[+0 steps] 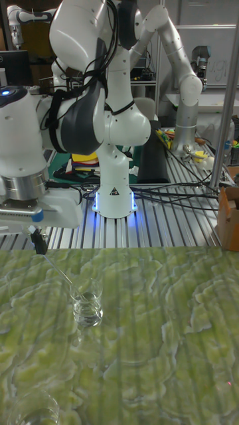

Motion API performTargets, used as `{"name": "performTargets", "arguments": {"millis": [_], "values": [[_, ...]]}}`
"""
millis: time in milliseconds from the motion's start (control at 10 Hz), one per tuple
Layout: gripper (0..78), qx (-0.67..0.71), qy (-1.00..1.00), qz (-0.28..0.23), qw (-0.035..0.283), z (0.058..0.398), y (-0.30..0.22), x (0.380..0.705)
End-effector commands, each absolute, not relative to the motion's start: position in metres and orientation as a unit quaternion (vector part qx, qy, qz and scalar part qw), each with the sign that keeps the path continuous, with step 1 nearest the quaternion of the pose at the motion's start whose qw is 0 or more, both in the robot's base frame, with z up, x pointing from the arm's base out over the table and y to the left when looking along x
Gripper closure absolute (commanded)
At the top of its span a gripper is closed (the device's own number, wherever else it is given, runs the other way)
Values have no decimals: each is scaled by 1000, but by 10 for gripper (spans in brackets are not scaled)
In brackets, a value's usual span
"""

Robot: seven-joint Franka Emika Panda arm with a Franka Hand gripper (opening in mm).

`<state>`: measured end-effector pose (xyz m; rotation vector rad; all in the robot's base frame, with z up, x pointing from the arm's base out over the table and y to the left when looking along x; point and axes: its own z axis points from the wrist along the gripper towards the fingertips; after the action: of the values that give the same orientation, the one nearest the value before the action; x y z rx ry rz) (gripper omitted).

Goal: Stir the beaker with a glass rod

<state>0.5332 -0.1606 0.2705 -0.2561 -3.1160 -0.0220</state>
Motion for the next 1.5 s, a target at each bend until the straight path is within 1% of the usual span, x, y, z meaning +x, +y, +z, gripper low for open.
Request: {"name": "performTargets", "arguments": {"millis": [100,500,1500], "values": [[776,-75,-997,-7,4,271,-169,528],[776,-73,-997,-7,5,274,-174,518],[776,-83,-996,-10,7,274,-174,518]]}}
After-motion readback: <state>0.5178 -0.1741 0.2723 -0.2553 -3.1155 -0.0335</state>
